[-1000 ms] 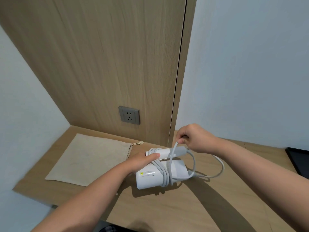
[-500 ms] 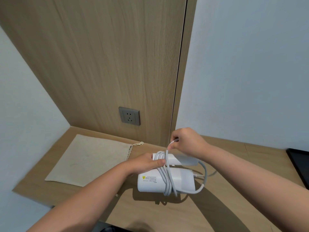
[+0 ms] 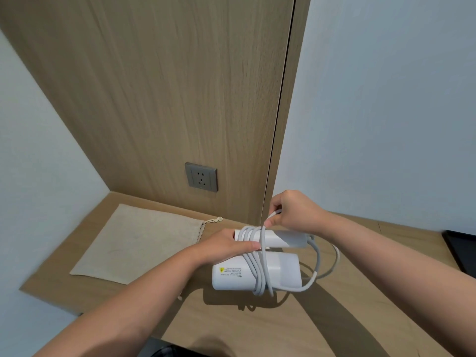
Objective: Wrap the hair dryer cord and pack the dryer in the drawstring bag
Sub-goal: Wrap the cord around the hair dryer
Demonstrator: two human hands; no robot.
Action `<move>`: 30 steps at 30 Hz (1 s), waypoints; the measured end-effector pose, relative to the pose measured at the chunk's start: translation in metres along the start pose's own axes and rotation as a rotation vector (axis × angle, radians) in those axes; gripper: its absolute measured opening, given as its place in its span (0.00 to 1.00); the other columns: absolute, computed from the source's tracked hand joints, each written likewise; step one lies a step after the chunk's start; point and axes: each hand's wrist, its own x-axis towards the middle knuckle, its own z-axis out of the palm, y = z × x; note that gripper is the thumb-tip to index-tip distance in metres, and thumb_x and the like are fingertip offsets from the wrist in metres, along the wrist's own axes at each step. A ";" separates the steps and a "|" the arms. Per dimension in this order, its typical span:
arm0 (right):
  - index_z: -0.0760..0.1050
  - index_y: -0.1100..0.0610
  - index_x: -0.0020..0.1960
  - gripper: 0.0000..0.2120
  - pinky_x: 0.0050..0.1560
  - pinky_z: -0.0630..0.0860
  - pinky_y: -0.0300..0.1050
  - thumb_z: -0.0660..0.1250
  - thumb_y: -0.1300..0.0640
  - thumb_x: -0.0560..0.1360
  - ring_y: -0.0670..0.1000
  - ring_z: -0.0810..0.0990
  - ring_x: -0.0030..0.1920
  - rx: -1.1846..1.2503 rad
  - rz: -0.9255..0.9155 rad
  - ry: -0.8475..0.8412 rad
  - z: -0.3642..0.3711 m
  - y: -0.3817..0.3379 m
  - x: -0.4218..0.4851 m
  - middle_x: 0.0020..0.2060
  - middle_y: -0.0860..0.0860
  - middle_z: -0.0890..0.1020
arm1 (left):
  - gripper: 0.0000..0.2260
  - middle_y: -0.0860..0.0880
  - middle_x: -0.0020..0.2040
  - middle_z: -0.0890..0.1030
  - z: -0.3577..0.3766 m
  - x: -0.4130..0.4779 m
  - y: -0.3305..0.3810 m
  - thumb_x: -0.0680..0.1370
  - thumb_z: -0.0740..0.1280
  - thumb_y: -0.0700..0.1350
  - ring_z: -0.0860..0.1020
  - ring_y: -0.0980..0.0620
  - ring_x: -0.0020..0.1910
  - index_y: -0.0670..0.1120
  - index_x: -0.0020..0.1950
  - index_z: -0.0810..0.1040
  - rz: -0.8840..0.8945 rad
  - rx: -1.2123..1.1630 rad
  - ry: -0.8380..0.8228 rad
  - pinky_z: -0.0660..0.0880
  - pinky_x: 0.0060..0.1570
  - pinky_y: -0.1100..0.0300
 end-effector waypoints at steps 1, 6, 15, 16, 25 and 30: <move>0.81 0.59 0.40 0.13 0.41 0.76 0.48 0.76 0.50 0.66 0.52 0.79 0.41 0.020 0.007 -0.019 0.000 0.001 0.000 0.35 0.51 0.81 | 0.17 0.52 0.51 0.84 0.000 0.000 0.000 0.72 0.71 0.58 0.83 0.53 0.49 0.53 0.57 0.80 0.007 -0.002 0.003 0.79 0.55 0.52; 0.80 0.59 0.40 0.13 0.37 0.72 0.43 0.75 0.49 0.68 0.49 0.76 0.38 0.010 -0.014 -0.042 0.006 0.001 0.000 0.35 0.50 0.80 | 0.19 0.49 0.54 0.84 0.003 0.001 0.005 0.73 0.70 0.58 0.82 0.51 0.52 0.49 0.59 0.79 0.032 -0.006 0.001 0.77 0.55 0.54; 0.77 0.59 0.39 0.14 0.38 0.73 0.47 0.74 0.49 0.68 0.50 0.75 0.37 -0.001 -0.011 -0.055 0.011 0.007 0.002 0.35 0.51 0.79 | 0.08 0.54 0.49 0.83 0.010 0.002 0.009 0.73 0.71 0.56 0.82 0.55 0.48 0.56 0.51 0.79 0.000 -0.001 0.000 0.77 0.52 0.58; 0.77 0.59 0.39 0.13 0.39 0.73 0.47 0.74 0.49 0.69 0.50 0.75 0.38 -0.007 -0.016 -0.089 0.010 0.008 0.002 0.35 0.50 0.79 | 0.09 0.53 0.49 0.83 0.011 0.003 0.009 0.73 0.71 0.56 0.82 0.54 0.49 0.56 0.51 0.79 -0.002 0.007 -0.008 0.77 0.54 0.57; 0.79 0.57 0.54 0.12 0.53 0.78 0.46 0.65 0.50 0.77 0.51 0.81 0.50 0.306 0.101 -0.412 0.001 0.030 0.003 0.50 0.54 0.83 | 0.09 0.52 0.50 0.82 0.006 0.002 0.006 0.74 0.70 0.54 0.81 0.52 0.50 0.56 0.53 0.77 -0.038 0.005 -0.039 0.77 0.55 0.55; 0.78 0.51 0.58 0.23 0.55 0.81 0.51 0.73 0.43 0.67 0.52 0.84 0.51 0.314 0.096 -0.572 0.004 0.032 -0.003 0.53 0.51 0.84 | 0.10 0.52 0.50 0.81 0.001 -0.004 0.007 0.76 0.68 0.51 0.80 0.52 0.50 0.54 0.57 0.75 -0.033 0.002 -0.099 0.77 0.52 0.58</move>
